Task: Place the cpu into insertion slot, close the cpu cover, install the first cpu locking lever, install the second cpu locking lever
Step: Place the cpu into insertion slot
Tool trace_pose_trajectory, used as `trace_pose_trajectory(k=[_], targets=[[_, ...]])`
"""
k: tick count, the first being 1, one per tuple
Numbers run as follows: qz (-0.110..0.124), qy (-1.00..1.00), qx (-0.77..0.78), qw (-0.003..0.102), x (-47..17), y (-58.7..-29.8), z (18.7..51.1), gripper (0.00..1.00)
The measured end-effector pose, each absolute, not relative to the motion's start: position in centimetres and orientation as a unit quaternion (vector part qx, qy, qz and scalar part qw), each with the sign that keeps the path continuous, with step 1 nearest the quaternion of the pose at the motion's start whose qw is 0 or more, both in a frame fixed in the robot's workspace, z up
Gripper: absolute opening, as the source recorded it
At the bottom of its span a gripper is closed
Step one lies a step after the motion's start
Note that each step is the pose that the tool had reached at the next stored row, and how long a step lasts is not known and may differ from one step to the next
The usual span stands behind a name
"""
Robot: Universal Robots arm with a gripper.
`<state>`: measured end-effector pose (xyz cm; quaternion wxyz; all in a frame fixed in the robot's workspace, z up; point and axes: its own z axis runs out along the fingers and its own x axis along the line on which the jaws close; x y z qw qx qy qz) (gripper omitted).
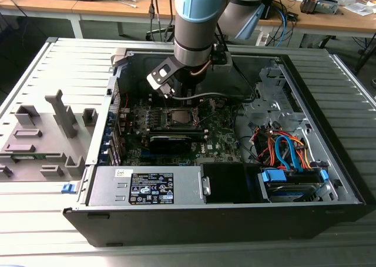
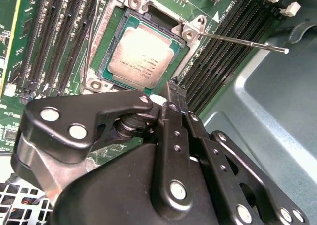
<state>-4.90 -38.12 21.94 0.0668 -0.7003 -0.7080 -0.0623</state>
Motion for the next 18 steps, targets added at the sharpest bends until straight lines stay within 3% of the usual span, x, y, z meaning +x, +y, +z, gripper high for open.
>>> trace_pose_trajectory(k=[12, 14, 16, 18], targets=[[-0.063, -0.708, -0.700, 0.067, -4.89, -38.12, 22.59, 0.11], [-0.055, -0.709, -0.701, 0.060, -4.90, -38.12, 22.70, 0.11], [-0.036, -0.710, -0.702, 0.041, -4.90, -38.13, 22.77, 0.11], [-0.027, -0.710, -0.703, 0.032, -4.90, -38.12, 22.80, 0.11]])
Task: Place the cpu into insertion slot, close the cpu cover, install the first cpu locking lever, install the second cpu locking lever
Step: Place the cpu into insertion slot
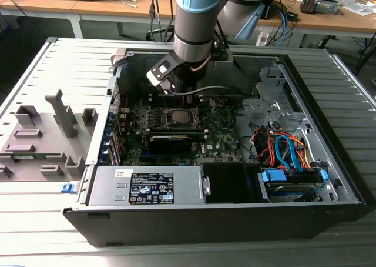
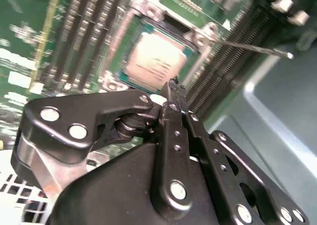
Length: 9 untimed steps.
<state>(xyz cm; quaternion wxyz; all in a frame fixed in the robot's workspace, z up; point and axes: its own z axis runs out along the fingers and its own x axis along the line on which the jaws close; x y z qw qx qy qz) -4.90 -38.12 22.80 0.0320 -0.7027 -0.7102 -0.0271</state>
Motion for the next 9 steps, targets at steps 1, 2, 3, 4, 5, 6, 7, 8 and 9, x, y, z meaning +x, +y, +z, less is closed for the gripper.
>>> trace_pose_trajectory(k=[1, 2, 3, 4, 5, 6, 7, 8, 9], targets=[[-0.026, -0.710, -0.703, 0.031, -4.89, -38.13, 22.93, 0.11], [-0.026, -0.710, -0.703, 0.031, -4.89, -38.13, 23.01, 0.11], [-0.026, -0.710, -0.703, 0.031, -4.90, -38.14, 23.10, 0.11], [-0.026, -0.710, -0.703, 0.031, -4.90, -38.15, 23.30, 0.11], [-0.026, -0.710, -0.703, 0.031, -4.90, -38.16, 23.48, 0.11], [-0.026, -0.710, -0.703, 0.031, -4.90, -38.18, 23.56, 0.11], [-0.026, -0.710, -0.703, 0.031, -4.90, -38.18, 23.61, 0.11], [-0.026, -0.710, -0.703, 0.031, -4.90, -38.19, 23.66, 0.11], [-0.026, -0.710, -0.703, 0.031, -4.90, -38.19, 23.70, 0.11]])
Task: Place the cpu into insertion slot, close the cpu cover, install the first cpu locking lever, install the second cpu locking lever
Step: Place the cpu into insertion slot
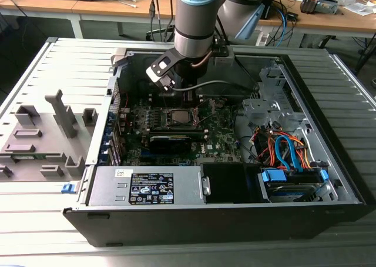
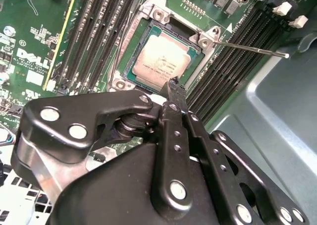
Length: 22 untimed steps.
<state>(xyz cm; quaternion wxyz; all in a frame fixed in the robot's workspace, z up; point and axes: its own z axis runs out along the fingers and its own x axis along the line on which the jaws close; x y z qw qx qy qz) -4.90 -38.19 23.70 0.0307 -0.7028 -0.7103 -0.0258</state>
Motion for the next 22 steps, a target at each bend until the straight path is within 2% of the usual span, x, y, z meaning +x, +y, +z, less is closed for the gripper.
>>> trace_pose_trajectory(k=[22], targets=[[-0.026, -0.710, -0.703, 0.031, -4.90, -38.23, 24.20, 0.11]])
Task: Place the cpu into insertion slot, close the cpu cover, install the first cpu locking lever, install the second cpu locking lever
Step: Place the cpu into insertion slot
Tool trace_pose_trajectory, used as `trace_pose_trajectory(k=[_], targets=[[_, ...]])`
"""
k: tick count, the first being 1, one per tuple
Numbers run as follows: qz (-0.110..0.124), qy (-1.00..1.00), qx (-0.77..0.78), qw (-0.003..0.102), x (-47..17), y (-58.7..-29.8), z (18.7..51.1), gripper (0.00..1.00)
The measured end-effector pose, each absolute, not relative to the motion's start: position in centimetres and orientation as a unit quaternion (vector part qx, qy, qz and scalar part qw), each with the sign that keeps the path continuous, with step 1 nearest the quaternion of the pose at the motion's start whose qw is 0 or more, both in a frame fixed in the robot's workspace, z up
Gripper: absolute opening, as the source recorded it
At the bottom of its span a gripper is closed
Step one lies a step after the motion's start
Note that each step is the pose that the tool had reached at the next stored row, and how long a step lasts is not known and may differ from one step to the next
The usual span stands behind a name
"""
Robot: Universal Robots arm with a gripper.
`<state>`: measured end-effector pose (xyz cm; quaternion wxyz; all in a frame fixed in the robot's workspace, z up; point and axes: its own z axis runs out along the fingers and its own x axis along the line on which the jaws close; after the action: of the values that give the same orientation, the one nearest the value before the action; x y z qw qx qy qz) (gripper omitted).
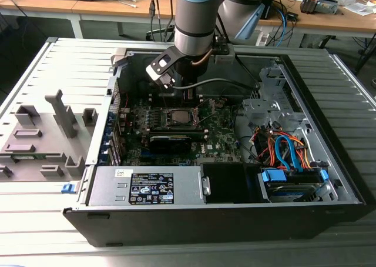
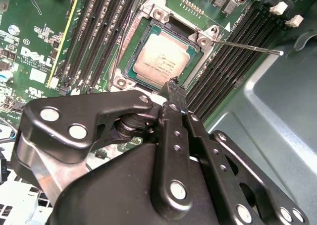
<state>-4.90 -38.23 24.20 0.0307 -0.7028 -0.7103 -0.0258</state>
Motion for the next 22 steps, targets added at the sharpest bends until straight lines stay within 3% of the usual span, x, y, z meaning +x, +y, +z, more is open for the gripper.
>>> trace_pose_trajectory(k=[22], targets=[[-0.027, -0.710, -0.703, 0.032, -4.89, -38.23, 24.69, 0.11]])
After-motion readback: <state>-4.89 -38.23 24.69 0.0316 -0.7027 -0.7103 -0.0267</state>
